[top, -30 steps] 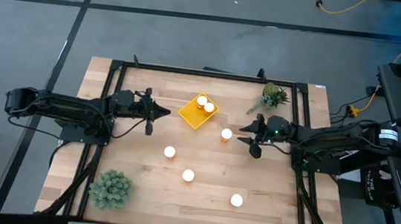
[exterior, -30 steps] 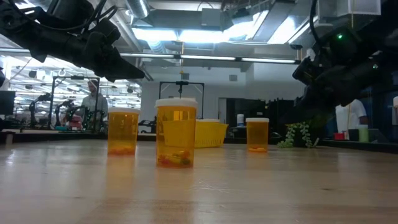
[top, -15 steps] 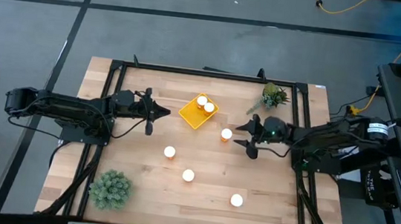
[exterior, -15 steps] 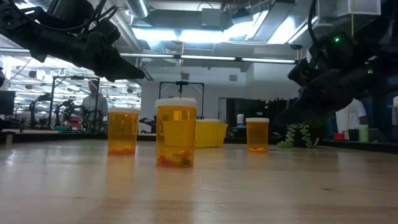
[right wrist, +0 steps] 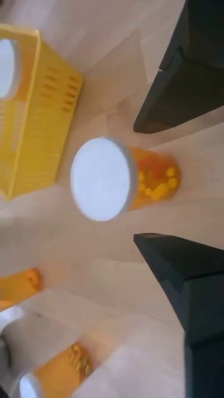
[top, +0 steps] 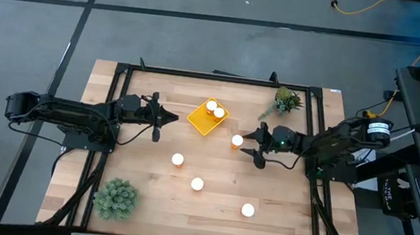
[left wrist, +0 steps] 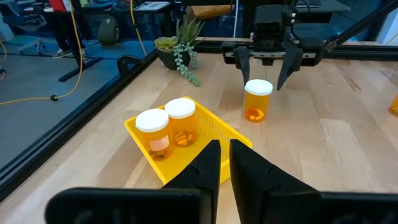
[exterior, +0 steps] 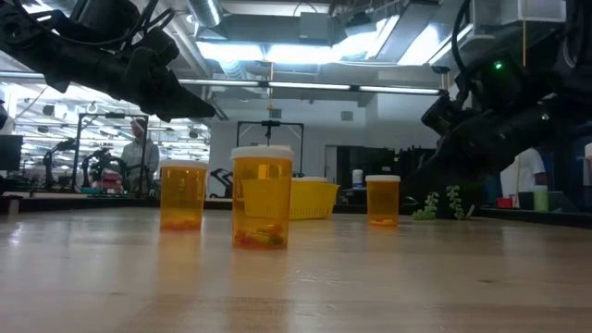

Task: Pick and place pill bottles into a basket
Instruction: Put the pill bottle into the bin

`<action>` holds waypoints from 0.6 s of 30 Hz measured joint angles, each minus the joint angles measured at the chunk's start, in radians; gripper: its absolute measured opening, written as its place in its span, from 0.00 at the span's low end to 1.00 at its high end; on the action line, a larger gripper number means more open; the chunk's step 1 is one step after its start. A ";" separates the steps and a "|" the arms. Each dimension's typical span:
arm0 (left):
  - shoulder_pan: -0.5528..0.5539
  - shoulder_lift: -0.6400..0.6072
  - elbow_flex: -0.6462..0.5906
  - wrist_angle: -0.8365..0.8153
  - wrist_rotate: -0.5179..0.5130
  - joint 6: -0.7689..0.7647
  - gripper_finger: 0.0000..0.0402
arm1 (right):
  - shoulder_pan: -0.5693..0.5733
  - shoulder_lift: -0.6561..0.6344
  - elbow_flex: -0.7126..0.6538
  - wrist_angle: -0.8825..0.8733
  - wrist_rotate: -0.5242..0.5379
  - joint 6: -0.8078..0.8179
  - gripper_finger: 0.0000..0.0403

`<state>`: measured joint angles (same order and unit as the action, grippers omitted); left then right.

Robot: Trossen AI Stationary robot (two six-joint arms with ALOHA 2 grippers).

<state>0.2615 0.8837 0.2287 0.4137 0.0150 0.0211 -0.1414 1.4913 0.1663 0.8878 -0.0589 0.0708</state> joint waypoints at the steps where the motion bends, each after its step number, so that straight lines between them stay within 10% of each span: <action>1: 0.000 0.000 0.000 0.000 0.000 0.000 0.08 | 0.000 0.007 0.003 -0.001 0.001 0.000 0.69; 18: 0.000 0.000 0.000 -0.016 0.000 0.000 0.08 | 0.000 0.104 0.090 -0.005 0.016 -0.049 0.69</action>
<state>0.2617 0.8837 0.2287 0.3976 0.0151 0.0208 -0.1417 1.5955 0.2562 0.8825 -0.0428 0.0217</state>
